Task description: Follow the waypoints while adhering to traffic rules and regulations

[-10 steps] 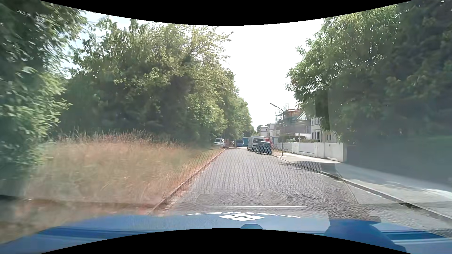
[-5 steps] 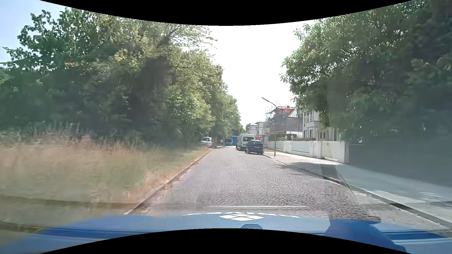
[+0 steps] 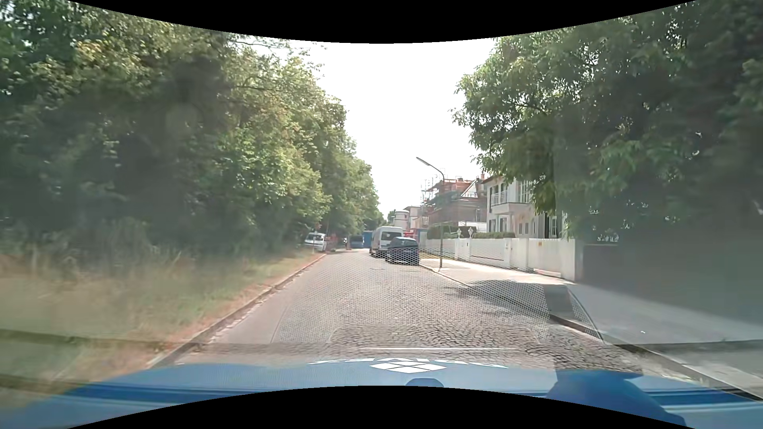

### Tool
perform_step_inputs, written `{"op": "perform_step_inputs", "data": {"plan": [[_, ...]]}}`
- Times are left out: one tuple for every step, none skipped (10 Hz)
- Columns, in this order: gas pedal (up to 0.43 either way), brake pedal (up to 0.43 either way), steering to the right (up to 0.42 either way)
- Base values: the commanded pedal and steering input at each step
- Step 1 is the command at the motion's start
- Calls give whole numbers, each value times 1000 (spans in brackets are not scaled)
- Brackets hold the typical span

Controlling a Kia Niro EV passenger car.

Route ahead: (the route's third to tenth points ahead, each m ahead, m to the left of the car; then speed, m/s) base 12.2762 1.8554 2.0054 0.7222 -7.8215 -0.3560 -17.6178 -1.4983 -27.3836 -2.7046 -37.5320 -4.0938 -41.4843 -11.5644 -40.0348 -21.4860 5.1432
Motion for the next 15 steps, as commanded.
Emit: {"op": "perform_step_inputs", "data": {"plan": [[130,0,133],[130,0,132],[130,0,131],[138,0,127],[138,0,116],[138,0,102],[138,0,84],[79,0,56],[0,0,39],[0,0,17],[0,0,-4],[0,0,-14],[0,0,-28],[0,0,-40],[0,0,-41]]}}
